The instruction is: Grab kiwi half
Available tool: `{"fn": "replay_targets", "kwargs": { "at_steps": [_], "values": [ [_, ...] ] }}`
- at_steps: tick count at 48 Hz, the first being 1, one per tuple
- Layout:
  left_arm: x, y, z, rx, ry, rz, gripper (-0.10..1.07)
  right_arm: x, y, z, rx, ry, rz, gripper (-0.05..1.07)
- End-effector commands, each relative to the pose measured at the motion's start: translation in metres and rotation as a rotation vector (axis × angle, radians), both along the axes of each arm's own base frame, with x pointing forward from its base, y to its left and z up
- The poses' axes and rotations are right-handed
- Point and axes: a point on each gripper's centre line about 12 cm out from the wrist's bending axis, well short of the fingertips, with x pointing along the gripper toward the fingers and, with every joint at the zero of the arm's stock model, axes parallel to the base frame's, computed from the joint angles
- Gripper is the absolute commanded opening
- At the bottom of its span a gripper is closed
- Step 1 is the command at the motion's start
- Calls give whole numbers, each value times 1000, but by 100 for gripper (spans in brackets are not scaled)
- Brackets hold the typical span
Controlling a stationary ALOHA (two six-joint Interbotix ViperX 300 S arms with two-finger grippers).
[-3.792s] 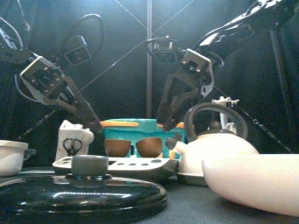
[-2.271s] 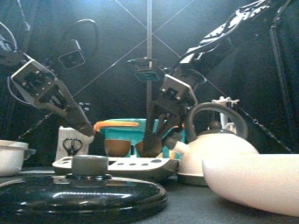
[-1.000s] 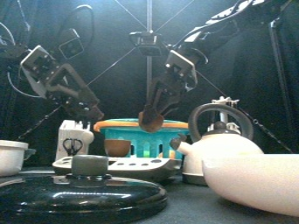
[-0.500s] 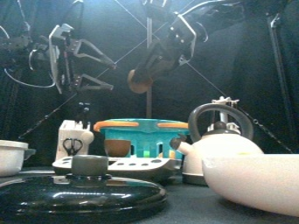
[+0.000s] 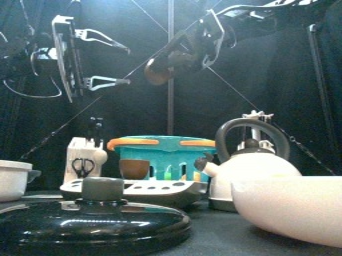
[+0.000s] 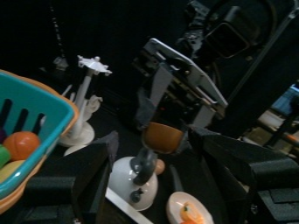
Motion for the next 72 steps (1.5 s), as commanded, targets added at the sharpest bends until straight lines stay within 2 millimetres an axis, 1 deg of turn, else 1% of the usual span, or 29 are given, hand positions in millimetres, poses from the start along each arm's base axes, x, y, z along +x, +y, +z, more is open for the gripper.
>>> {"fn": "replay_targets", "kwargs": {
  "at_steps": [1, 11, 19, 24, 31, 37, 48, 61, 72],
  "values": [
    [1, -2, 9, -10, -56, -27, 97, -5, -5, 21, 9, -75, 21, 76],
    [3, -5, 13, -54, -134, -71, 97, -7, -18, 35, 37, -175, 82, 76],
    [8, 0, 13, -120, -201, -67, 97, -6, -25, 49, 54, -252, 126, 76],
    [14, 4, 11, -172, -240, -64, 97, -2, -28, 51, 50, -266, 132, 76],
    [27, 10, 6, -219, -270, -48, 97, 3, -30, 51, 47, -269, 139, 76],
    [35, 14, 0, -226, -295, -24, 97, 5, -30, 48, 34, -259, 147, 76],
    [46, 15, 3, -226, -348, -22, 97, 6, -31, 47, 31, -256, 146, 76],
    [54, 15, 7, -228, -368, -23, 97, 9, -30, 43, 33, -247, 149, 76],
    [54, 17, 3, -268, -371, -22, 96, 9, -31, 42, 33, -246, 147, 76]
  ]
}}
